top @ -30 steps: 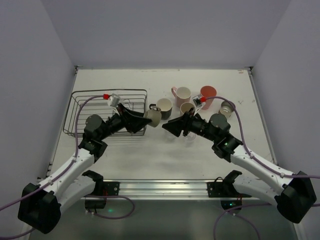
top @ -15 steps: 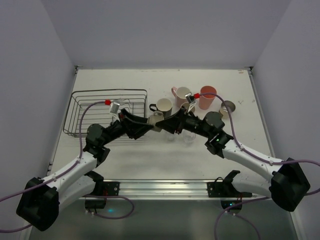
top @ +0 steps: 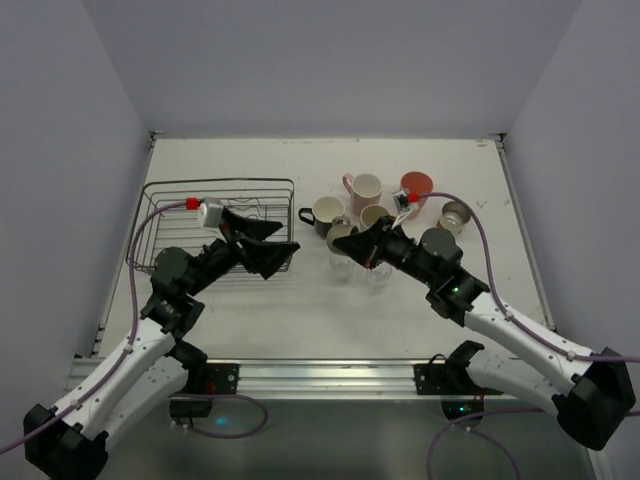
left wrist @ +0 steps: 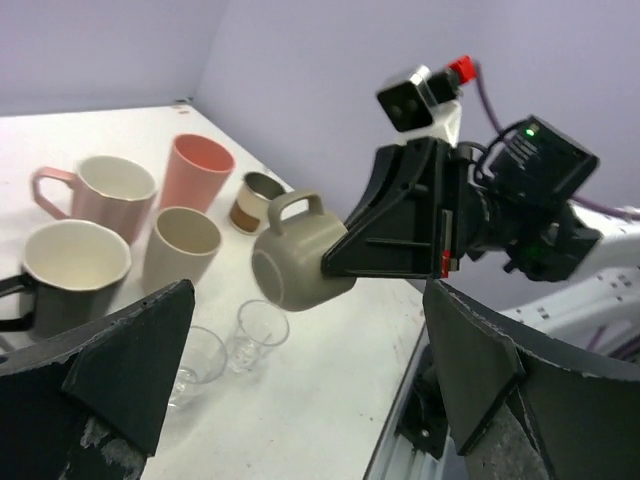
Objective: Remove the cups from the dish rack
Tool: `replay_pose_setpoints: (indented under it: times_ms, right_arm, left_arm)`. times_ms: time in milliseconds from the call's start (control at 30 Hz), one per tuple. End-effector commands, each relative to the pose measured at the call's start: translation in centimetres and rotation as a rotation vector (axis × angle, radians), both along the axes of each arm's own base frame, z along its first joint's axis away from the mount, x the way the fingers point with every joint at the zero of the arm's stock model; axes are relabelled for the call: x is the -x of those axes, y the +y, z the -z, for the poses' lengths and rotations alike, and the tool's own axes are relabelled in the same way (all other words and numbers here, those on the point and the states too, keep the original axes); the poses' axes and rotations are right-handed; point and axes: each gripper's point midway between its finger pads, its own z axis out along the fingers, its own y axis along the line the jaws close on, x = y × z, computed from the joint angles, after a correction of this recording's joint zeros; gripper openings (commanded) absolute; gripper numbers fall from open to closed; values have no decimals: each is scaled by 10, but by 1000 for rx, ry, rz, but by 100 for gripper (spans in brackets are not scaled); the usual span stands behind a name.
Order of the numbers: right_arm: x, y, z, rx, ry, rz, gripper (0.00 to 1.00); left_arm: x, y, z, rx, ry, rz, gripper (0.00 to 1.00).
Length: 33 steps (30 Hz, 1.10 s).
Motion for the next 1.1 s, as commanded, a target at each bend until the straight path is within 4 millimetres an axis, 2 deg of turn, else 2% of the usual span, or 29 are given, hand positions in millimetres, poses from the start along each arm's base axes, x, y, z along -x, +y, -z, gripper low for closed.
replay_pose_setpoints:
  times_ms: [0,33,67,100,200,333,433,467,500,567,867,967,1067]
  right_arm:
    - [-32,-63,6,259,-41,310,0]
    - [-45,-93,9,324,-28,458,0]
    - [-45,-116,31,427,20,513,0]
    - [-54,-143,35,457,50,603,0]
    - [-57,-170,61,538,155,637,0]
    - [-67,-171,111,665,310,594,0]
    - [-74,-169,129,724,373,570,0]
    - [-76,-168,146,765,419,555,0]
    - [-80,-169,149,782,430,559,2]
    - [-84,-176,166,840,477,581,2]
    - [-94,-176,199,914,557,574,6]
    - [-96,-175,202,917,564,575,18]
    - [-99,-174,205,923,573,569,24]
  left_arm:
    - [-19,20,-19,-137,-14,-168,100]
    - [-20,25,-4,-210,49,-193,100]
    - [-20,29,-1,-266,27,-205,100]
    - [-18,32,-2,-299,26,-208,100]
    - [-12,40,19,-405,31,-212,100]
    - [-1,50,42,-519,42,-194,100]
    - [4,58,47,-540,46,-215,100]
    - [5,59,46,-530,35,-219,100]
    - [6,58,52,-529,31,-213,100]
    - [7,59,49,-507,5,-222,100]
    - [6,60,51,-518,11,-226,100]
    - [4,62,50,-517,8,-239,100]
    - [4,63,50,-516,8,-243,100]
